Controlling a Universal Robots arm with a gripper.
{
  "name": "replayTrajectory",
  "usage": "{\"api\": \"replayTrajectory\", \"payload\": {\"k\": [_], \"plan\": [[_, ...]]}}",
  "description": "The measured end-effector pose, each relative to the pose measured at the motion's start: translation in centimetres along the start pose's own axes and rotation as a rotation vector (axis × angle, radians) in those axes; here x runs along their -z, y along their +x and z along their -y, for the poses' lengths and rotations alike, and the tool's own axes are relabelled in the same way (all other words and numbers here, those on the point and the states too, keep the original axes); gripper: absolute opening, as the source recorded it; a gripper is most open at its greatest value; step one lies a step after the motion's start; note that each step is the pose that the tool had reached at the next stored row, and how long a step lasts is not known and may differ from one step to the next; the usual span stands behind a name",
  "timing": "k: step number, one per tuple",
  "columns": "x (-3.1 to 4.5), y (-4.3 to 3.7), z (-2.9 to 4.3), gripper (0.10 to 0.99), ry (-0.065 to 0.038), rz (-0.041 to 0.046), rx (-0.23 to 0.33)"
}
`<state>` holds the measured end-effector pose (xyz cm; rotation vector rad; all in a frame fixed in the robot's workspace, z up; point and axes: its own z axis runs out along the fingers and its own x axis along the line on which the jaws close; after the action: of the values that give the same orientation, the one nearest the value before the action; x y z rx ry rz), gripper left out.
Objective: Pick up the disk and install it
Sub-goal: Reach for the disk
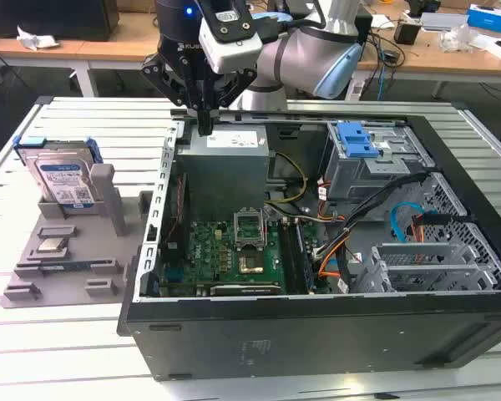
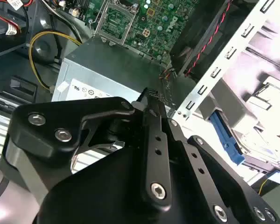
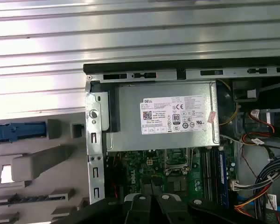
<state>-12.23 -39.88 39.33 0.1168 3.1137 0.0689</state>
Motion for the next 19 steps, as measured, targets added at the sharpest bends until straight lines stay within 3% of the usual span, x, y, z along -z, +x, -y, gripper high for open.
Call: {"api": "replayTrajectory", "payload": {"k": [4,15,19], "plan": [[0.04,1.5,0.12,0.102,0.0,0.0,0.0],[0.1,3.57,0.27,0.102,0.0,0.0,0.0],[0.13,4.75,0.36,0.102,0.0,0.0,0.0]]}}
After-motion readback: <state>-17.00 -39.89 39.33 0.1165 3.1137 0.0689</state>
